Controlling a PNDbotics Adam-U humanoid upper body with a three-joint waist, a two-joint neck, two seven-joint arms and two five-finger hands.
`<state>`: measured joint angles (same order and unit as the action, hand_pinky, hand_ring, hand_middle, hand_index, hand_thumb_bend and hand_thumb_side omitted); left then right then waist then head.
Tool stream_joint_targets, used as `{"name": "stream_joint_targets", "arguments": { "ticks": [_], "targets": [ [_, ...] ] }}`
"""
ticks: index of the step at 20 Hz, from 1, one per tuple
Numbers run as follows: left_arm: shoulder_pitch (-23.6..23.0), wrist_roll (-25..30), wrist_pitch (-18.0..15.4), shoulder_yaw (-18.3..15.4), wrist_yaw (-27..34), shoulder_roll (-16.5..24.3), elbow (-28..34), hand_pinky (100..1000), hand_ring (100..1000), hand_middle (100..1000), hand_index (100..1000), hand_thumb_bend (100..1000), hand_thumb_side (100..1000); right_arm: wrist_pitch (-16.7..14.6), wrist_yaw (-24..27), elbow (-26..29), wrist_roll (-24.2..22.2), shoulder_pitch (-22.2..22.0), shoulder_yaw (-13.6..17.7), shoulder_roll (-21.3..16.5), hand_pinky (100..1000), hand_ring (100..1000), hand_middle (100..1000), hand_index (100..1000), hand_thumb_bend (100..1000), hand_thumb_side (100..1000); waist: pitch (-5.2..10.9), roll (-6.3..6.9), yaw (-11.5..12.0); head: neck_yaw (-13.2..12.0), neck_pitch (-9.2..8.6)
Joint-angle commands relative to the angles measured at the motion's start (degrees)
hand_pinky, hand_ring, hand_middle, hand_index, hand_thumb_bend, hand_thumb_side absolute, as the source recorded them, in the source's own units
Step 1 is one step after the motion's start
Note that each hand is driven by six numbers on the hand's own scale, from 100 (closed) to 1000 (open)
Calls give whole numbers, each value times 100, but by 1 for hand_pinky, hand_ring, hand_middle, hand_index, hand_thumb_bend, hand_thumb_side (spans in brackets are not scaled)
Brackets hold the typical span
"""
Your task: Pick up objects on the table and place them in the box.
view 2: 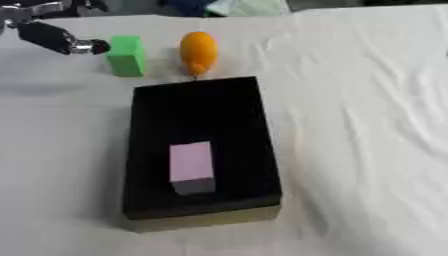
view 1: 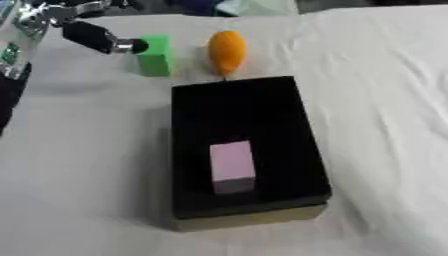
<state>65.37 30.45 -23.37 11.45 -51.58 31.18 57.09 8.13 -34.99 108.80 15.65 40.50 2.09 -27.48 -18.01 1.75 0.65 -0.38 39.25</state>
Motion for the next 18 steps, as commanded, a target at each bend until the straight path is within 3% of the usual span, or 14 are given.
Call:
{"name": "stream_joint_targets", "arguments": {
  "ticks": [1, 6, 9, 12, 18],
  "targets": [
    [205, 125, -40, -62, -133, 26, -49, 824, 899, 923, 960, 466, 851, 6, 26, 50, -17, 59, 34, -50, 841, 665, 648, 831, 100, 945, 134, -2, -17, 0, 16],
    [287, 317, -126, -74, -339, -93, -255, 841, 920, 943, 972, 398, 740, 3, 51, 55, -38, 52, 41, 4, 841, 665, 646, 831, 100, 947, 118, -2, -61, -28, -1],
    [321, 378, -114, -95, -533, -141, -332, 854, 936, 950, 979, 354, 626, 1, 77, 57, -38, 31, 56, 26, 842, 664, 644, 831, 100, 949, 99, 6, -96, -39, -16],
    [351, 424, -81, -137, -699, -175, -402, 856, 940, 950, 985, 358, 596, 6, 99, 58, -22, 1, 82, 42, 842, 663, 643, 831, 100, 949, 82, 18, -138, -55, -39],
    [433, 410, 64, -251, -1002, -214, -584, 865, 953, 956, 993, 385, 625, 12, 84, 63, -2, -8, 98, 65, 842, 661, 641, 830, 100, 948, 27, 41, -214, -110, -112]
  ]
}}
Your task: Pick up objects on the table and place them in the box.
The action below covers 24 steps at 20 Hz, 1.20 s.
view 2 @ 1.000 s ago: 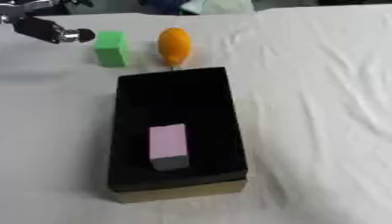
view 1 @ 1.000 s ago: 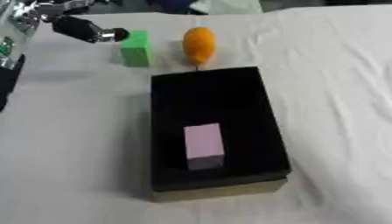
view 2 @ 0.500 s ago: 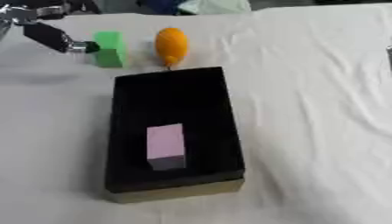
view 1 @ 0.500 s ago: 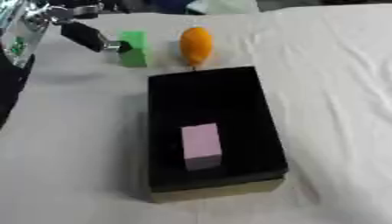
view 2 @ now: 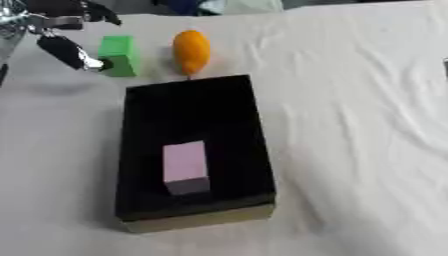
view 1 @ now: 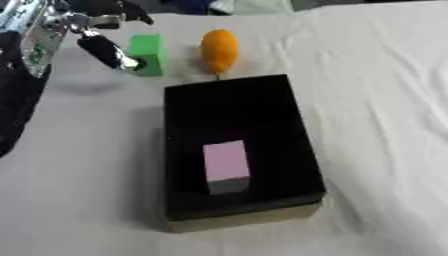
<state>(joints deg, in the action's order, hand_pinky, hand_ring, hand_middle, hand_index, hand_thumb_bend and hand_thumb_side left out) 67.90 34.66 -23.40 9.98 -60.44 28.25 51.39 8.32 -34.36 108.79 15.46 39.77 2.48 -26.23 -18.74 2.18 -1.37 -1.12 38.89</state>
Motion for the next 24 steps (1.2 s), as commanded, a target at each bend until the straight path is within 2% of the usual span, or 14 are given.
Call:
{"name": "stream_joint_targets", "arguments": {
  "ticks": [1, 9, 13, 18, 21, 23, 24],
  "targets": [
    [194, -32, 93, -123, -156, 73, -35, 865, 953, 957, 994, 385, 629, -6, 24, 65, 19, 68, 58, -57, 842, 661, 640, 830, 100, 948, 88, 0, -28, -42, -84],
    [260, -154, 388, -281, -374, 56, -243, 862, 949, 946, 985, 348, 658, 23, 76, 53, 37, 85, 78, -91, 842, 658, 637, 829, 100, 952, -60, -2, -132, -141, -161],
    [238, -62, 399, -297, -338, 46, -311, 858, 945, 931, 973, 318, 679, 44, 104, 34, 64, 82, 103, -119, 842, 658, 636, 829, 100, 953, -136, -10, -135, -159, -175],
    [222, 160, 367, -292, -240, 30, -366, 823, 912, 856, 909, 270, 690, 64, 124, 12, 124, 66, 158, -133, 842, 658, 635, 828, 100, 952, -184, -22, -163, -185, -188],
    [217, 194, 368, -296, -185, 37, -338, 772, 857, 783, 845, 194, 649, 81, 133, 3, 165, 34, 188, -131, 841, 657, 634, 828, 100, 954, -179, -23, -172, -190, -177],
    [220, 120, 389, -302, -158, 50, -278, 734, 820, 748, 810, 102, 544, 86, 140, -7, 177, 7, 199, -128, 841, 657, 634, 828, 100, 954, -163, -19, -171, -192, -166],
    [222, 58, 406, -309, -143, 56, -238, 728, 813, 742, 803, 100, 519, 87, 143, -10, 183, -8, 207, -122, 841, 658, 634, 828, 100, 954, -149, -17, -171, -192, -156]
  ]
}}
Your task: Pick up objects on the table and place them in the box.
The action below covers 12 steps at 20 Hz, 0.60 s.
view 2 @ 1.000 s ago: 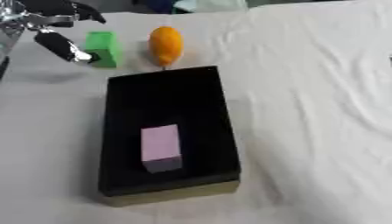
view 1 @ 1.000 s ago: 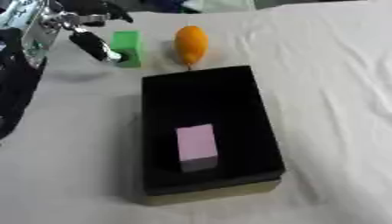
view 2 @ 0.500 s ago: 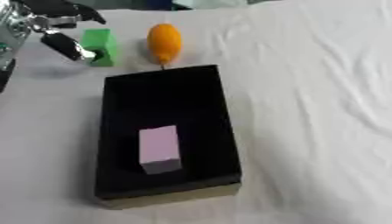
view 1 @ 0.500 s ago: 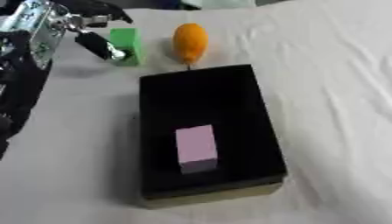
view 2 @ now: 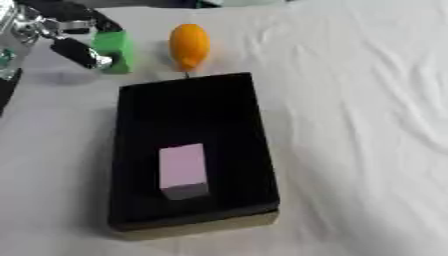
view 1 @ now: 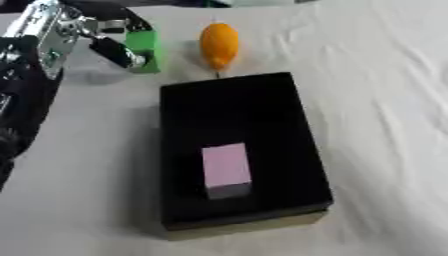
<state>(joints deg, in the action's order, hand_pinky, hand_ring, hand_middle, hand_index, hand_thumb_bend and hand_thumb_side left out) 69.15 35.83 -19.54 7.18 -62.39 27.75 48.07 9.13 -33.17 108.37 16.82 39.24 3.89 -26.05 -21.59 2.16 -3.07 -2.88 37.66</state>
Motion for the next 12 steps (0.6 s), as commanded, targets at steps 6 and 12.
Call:
{"name": "stream_joint_targets", "arguments": {
  "ticks": [6, 12],
  "targets": [
    [103, -467, 110, -43, 300, 199, 611, 643, 726, 645, 720, 100, 352, 12, -2, 22, 76, -50, 110, -127, 841, 659, 634, 828, 100, 952, 237, -3, 26, 26, 28],
    [41, -473, 162, 148, 821, 332, 1562, 529, 614, 524, 616, 100, 308, -21, -31, 49, 69, -106, 112, -78, 841, 661, 636, 828, 100, 950, 368, -4, 100, 94, 127]
  ]
}}
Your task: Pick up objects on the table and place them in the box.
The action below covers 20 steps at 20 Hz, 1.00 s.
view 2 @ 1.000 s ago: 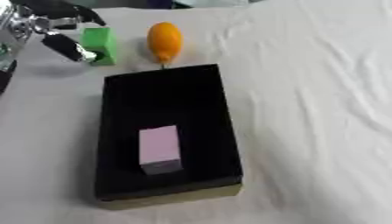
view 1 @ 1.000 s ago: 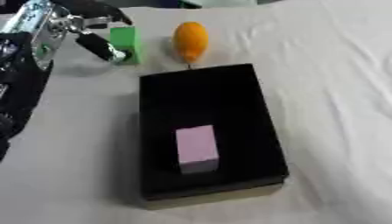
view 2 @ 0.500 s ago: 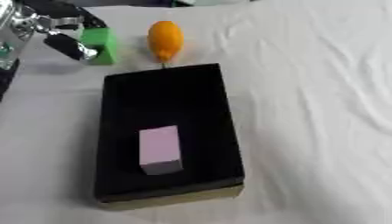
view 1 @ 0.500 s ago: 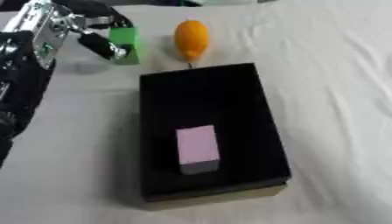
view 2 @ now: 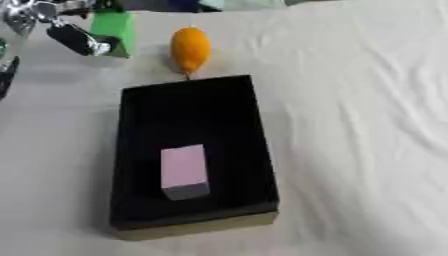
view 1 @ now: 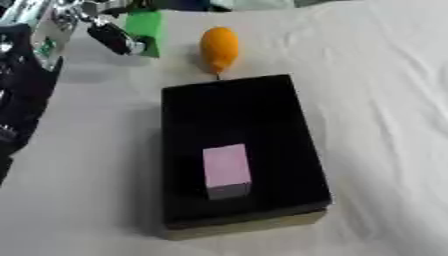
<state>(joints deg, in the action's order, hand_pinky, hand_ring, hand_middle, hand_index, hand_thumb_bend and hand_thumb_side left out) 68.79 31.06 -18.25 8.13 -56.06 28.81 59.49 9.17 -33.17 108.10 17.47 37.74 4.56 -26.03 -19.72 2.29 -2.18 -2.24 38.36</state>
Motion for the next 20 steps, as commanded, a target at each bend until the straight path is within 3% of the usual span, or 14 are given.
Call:
{"name": "stream_joint_targets", "arguments": {
  "ticks": [1, 7, 11, 16, 20],
  "targets": [
    [59, 35, 48, 104, 258, 244, 588, 520, 608, 518, 611, 100, 308, -30, -40, 79, -5, 38, 43, -71, 841, 662, 636, 828, 100, 950, 204, -18, 23, 39, 72],
    [-35, 215, 190, 442, 832, 310, 1516, 519, 606, 516, 609, 100, 316, -45, -106, 96, -33, -19, 46, -25, 841, 664, 638, 828, 100, 947, 352, -19, 117, 97, 197],
    [-262, 195, 390, 800, 1640, 392, 2260, 520, 599, 511, 597, 100, 383, -63, -155, 115, -63, -35, 27, 8, 841, 666, 639, 829, 100, 946, 436, 0, 199, 170, 278],
    [-677, 195, 759, 1264, 2525, 544, 3411, 513, 597, 512, 592, 100, 405, -82, -196, 147, -99, -17, 8, 49, 841, 666, 639, 828, 100, 945, 457, 12, 214, 226, 306],
    [-883, 248, 986, 1554, 2743, 468, 4084, 510, 597, 512, 592, 100, 420, -90, -196, 170, -112, -3, 3, 79, 841, 666, 638, 828, 100, 946, 435, 2, 207, 257, 300]
  ]
}}
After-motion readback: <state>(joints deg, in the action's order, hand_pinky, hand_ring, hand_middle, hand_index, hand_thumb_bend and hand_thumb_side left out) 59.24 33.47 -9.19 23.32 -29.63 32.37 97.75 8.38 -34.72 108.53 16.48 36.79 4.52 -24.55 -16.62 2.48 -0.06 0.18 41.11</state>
